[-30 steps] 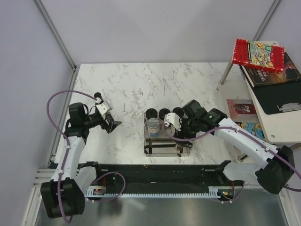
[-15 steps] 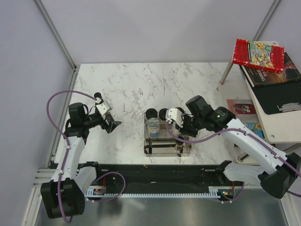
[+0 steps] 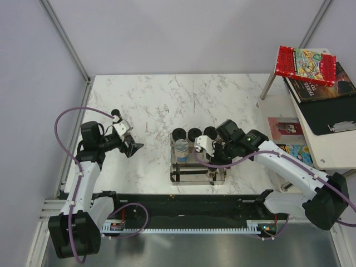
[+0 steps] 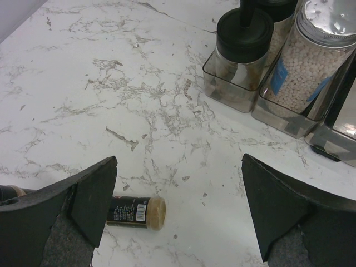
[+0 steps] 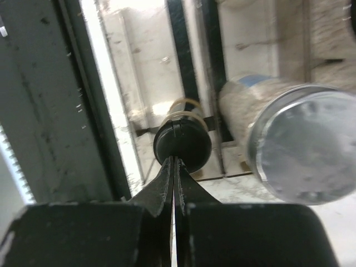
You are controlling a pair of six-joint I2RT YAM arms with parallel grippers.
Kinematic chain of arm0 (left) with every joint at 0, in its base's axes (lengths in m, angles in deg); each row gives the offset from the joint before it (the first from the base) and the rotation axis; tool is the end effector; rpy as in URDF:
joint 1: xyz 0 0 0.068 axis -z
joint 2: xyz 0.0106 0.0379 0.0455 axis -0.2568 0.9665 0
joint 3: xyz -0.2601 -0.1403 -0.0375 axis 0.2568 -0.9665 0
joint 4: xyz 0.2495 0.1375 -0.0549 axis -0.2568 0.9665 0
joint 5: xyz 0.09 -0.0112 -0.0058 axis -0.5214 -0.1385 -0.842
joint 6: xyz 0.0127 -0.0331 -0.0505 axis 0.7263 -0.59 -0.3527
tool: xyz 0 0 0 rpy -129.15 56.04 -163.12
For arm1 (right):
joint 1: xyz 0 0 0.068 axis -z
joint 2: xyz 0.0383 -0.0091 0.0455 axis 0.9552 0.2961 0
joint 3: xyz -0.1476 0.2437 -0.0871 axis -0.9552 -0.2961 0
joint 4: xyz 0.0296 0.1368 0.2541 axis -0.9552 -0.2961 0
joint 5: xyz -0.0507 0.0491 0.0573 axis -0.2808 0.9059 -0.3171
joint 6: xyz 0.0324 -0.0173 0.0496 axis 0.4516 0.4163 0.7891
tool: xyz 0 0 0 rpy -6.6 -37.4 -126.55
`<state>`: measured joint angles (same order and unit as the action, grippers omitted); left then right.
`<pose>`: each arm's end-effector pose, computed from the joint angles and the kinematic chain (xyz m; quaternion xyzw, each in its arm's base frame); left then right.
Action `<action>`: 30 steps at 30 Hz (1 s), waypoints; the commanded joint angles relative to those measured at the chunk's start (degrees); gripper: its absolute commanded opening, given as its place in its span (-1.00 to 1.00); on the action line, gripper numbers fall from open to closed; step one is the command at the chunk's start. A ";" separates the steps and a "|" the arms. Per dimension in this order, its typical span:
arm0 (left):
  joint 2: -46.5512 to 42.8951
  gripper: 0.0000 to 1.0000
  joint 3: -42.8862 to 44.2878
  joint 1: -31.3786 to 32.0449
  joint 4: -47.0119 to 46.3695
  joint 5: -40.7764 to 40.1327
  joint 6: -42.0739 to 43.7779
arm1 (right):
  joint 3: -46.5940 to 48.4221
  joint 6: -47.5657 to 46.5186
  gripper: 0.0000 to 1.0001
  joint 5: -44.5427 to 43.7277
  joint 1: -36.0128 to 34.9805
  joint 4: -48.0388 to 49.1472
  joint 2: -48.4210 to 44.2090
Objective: Organize the condiment bottles
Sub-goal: Place the bottle in the storage box, then pick up the bottle from the center of the board.
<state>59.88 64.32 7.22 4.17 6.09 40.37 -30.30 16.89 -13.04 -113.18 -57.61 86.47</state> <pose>0.2113 -0.0102 0.2562 0.4229 0.6883 -0.2057 0.5524 0.1767 0.1718 0.2712 -0.6081 0.7465 0.1873 0.1945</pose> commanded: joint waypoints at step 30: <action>3.43 0.99 3.63 -0.69 -2.85 -7.42 -7.27 | 4.91 -0.63 0.79 -14.49 0.85 10.19 -13.88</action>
<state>60.12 64.39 7.07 3.87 5.06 38.93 -23.72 16.34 -23.16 -113.42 -52.92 74.29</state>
